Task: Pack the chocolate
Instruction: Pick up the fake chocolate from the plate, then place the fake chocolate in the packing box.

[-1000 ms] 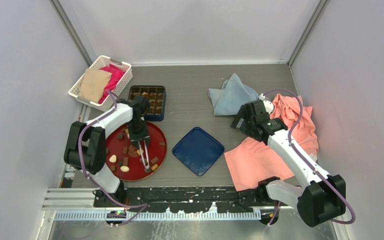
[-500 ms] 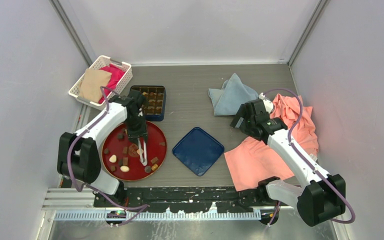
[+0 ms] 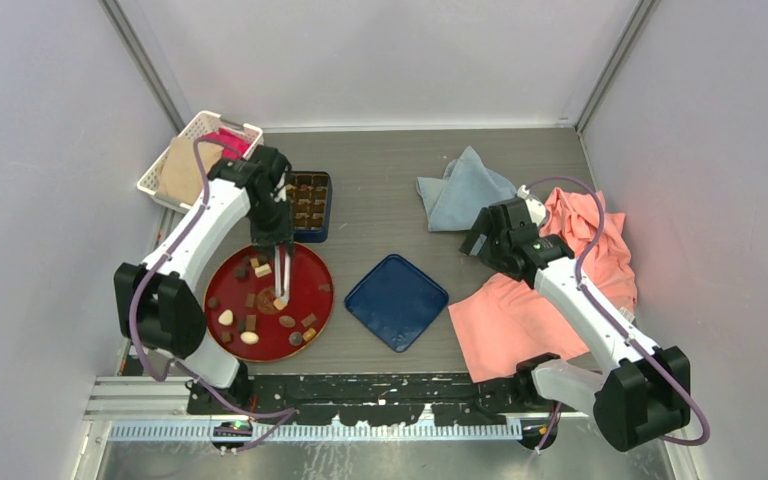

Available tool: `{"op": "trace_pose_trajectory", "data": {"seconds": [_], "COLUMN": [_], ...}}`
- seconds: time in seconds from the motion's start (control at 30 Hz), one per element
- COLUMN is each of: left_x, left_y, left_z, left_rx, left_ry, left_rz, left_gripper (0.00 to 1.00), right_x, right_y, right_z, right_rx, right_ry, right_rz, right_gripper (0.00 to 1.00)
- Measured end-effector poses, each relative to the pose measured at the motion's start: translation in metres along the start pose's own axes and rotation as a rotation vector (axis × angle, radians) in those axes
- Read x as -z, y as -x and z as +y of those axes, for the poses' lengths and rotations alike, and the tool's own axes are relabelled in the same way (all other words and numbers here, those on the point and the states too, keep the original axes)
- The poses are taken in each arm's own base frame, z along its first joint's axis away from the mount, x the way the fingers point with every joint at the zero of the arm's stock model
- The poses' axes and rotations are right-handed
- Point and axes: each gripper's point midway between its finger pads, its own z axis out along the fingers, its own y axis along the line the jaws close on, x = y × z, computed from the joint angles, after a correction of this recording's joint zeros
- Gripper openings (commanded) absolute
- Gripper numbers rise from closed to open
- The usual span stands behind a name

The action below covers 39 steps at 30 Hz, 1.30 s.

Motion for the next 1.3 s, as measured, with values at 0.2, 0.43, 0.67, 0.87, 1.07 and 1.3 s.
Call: {"op": "trace_pose_trajectory", "data": {"seconds": [0.2, 0.43, 0.67, 0.87, 1.07, 1.3], "left_x": [0.009, -0.035, -0.050, -0.045, -0.057, -0.059], "left_y": [0.056, 0.079, 0.096, 0.116, 0.118, 0.120], "left_z": [-0.016, -0.018, -0.024, -0.031, -0.029, -0.024], "left_rx": [-0.068, -0.095, -0.103, -0.104, -0.097, -0.080], "left_ry": [-0.012, -0.006, -0.015, -0.028, -0.009, 0.021], "left_rz": [-0.085, 0.002, 0.007, -0.044, -0.024, -0.033], "left_gripper": [0.00, 0.00, 0.00, 0.00, 0.00, 0.00], "right_x": [0.008, 0.012, 0.012, 0.012, 0.012, 0.010], "right_y": [0.005, 0.004, 0.005, 0.004, 0.004, 0.003], "right_z": [0.002, -0.004, -0.005, -0.005, -0.005, -0.006], "right_rx": [-0.018, -0.015, -0.017, -0.018, -0.019, -0.018], "right_ry": [0.019, -0.001, -0.007, -0.007, -0.008, -0.015], "right_rz": [-0.028, -0.028, -0.032, -0.031, -0.031, -0.023], "right_gripper": [0.96, 0.96, 0.96, 0.96, 0.96, 0.95]}}
